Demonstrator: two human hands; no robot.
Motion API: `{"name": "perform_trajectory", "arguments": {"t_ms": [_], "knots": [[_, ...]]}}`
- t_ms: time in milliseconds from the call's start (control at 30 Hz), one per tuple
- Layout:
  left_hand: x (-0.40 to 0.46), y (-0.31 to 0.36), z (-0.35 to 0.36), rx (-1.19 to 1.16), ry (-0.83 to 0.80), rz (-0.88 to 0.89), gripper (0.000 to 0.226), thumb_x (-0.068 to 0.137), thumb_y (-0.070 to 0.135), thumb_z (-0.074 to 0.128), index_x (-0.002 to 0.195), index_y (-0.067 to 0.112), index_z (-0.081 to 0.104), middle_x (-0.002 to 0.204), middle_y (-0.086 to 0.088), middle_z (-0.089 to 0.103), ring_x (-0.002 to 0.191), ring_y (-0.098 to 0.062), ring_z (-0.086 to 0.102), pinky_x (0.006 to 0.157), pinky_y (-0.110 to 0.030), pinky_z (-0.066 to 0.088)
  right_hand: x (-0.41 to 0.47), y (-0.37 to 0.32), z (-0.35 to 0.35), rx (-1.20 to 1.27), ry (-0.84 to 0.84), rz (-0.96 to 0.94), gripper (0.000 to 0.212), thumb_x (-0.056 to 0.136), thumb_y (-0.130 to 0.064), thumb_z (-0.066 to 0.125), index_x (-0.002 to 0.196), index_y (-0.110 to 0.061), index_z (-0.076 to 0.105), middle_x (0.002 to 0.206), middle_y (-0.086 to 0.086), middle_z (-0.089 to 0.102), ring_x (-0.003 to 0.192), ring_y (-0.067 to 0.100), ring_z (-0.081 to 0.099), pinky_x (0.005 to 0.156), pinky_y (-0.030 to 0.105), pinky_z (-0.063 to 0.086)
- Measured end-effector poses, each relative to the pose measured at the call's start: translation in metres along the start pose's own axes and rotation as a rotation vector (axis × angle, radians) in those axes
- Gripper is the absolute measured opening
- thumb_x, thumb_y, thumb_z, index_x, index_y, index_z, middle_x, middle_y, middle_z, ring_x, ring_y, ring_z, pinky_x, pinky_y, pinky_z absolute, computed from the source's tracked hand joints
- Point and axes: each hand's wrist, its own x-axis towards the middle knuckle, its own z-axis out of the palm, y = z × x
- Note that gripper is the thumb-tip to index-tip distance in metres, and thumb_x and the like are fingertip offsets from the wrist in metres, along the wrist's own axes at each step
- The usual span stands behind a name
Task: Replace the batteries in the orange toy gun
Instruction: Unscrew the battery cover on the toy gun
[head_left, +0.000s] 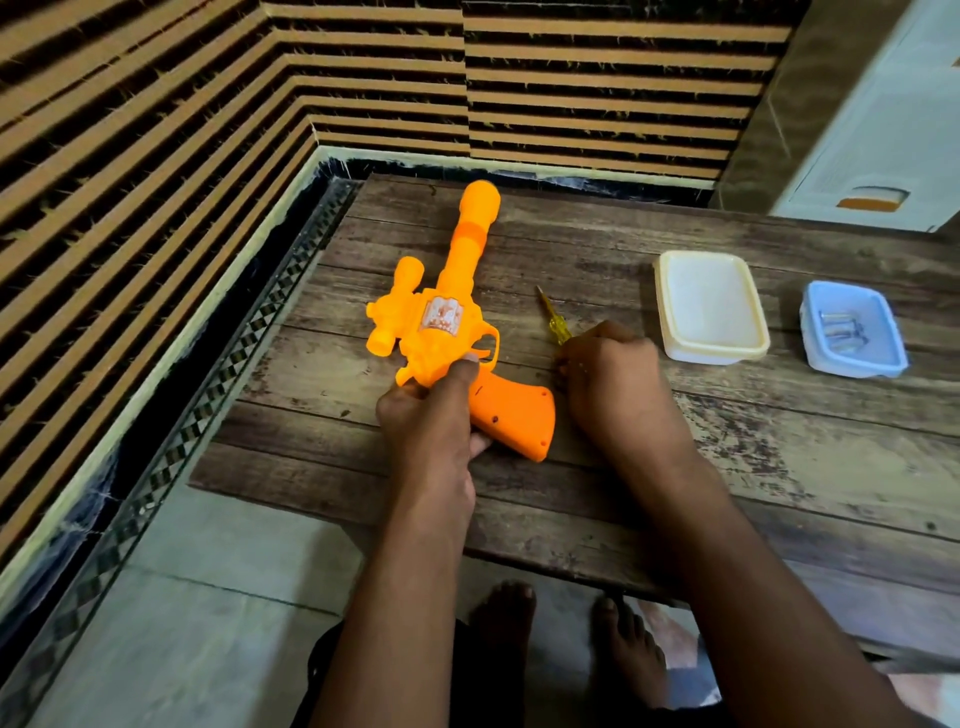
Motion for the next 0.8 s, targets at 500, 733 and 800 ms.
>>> {"name": "perform_trajectory", "arguments": {"t_ms": [500,733,800], "knots": [[0.001,-0.002,-0.001,0.024,-0.005,-0.013,0.015,0.088,0.015,0.077,0.093,0.022,0.065,0.111,-0.007,0.074,0.110,-0.030,0.069,0.087,-0.058,0.059,0.001,0.010,0.008,-0.039,0.028,0.010,0.018,0.088,0.002,0.063,0.100,-0.002,0.075,0.110,0.018,0.060,0.101,0.043,0.061,0.084,0.044,0.058],[0.005,0.000,-0.002,0.045,-0.017,-0.075,0.024,0.090,0.022,0.076,0.112,0.017,0.069,0.112,-0.013,0.076,0.103,-0.031,0.074,0.067,-0.040,0.062,-0.032,-0.027,-0.017,0.292,0.158,-0.206,0.013,0.093,-0.001,0.066,0.099,-0.002,0.078,0.103,0.012,0.072,0.093,0.026,0.070,0.085,0.035,0.054],[0.005,0.003,-0.002,0.048,-0.050,-0.106,0.031,0.091,0.028,0.074,0.119,0.015,0.069,0.109,-0.016,0.077,0.094,-0.029,0.076,0.060,-0.035,0.061,-0.043,-0.038,-0.022,0.277,0.069,-0.267,0.019,0.090,-0.007,0.065,0.104,-0.003,0.077,0.109,0.011,0.073,0.098,0.028,0.071,0.087,0.039,0.057]]}}
